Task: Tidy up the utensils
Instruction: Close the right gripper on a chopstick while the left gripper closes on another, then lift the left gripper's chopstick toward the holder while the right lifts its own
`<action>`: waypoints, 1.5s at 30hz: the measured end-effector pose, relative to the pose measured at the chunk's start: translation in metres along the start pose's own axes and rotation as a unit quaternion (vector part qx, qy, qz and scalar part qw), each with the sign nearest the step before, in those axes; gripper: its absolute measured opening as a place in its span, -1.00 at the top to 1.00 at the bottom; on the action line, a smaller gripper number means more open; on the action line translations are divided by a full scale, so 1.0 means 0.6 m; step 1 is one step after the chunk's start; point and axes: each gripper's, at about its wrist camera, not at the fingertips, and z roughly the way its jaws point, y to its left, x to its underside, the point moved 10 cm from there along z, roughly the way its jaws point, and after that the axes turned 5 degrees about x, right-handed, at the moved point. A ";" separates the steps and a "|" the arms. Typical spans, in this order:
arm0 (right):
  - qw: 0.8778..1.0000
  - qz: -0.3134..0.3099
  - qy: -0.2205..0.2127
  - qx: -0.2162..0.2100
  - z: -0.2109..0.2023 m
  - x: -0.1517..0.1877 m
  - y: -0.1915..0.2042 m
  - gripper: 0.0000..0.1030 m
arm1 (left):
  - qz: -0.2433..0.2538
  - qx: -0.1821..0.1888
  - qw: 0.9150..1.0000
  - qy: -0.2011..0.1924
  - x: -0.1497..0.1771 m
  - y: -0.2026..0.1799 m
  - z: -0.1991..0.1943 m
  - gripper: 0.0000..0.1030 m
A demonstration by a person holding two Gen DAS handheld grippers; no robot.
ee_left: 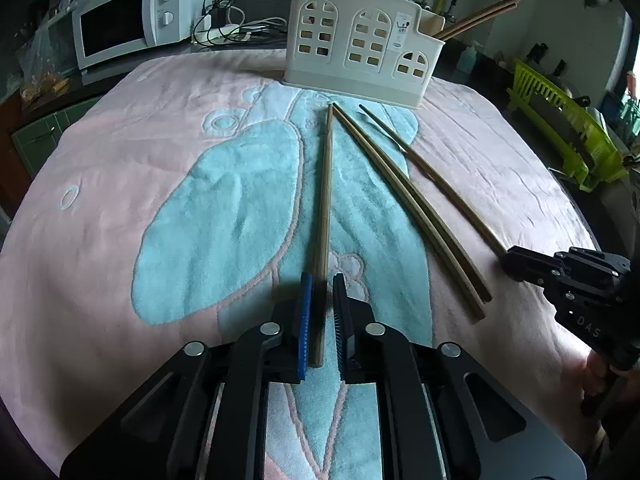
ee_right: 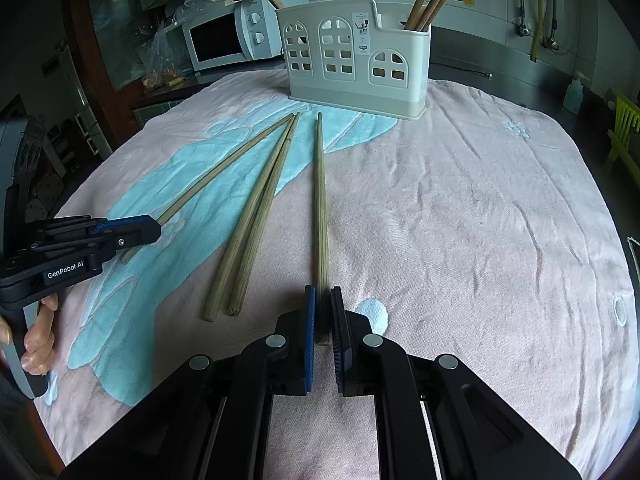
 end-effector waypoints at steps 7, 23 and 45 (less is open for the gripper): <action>1.000 0.001 0.000 -0.001 0.000 -0.001 0.001 0.85 | 0.009 -0.001 1.000 0.003 -0.004 -0.005 0.005 0.70; 1.000 0.004 -0.002 0.000 0.001 -0.003 0.000 0.86 | 0.024 -0.010 1.000 -0.009 -0.019 -0.007 0.000 0.90; 0.991 0.003 -0.130 0.013 -0.114 -0.175 -0.010 0.86 | 0.057 -0.020 0.984 -0.168 -0.185 -0.019 -0.128 0.90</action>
